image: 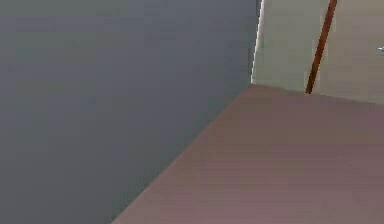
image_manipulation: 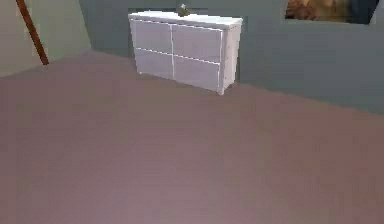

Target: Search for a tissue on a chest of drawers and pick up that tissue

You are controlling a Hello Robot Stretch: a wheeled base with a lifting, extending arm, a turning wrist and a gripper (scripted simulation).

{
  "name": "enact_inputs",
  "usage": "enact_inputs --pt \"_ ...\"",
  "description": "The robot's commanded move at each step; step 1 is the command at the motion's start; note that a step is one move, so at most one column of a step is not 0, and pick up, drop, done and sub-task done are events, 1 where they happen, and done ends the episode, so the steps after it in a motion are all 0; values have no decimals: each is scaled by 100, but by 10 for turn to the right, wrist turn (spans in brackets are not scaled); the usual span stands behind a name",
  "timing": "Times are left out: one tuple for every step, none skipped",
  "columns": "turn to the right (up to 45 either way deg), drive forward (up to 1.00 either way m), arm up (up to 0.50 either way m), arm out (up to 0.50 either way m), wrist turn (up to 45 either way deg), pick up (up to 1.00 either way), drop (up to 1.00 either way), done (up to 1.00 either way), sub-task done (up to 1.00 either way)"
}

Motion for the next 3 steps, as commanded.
enact_inputs --pt "450 0 0 0 0 0 0 0 0" --pt "450 0 0 0 0 0 0 0 0" --pt "180 0 0 0 0 0 0 0 0"
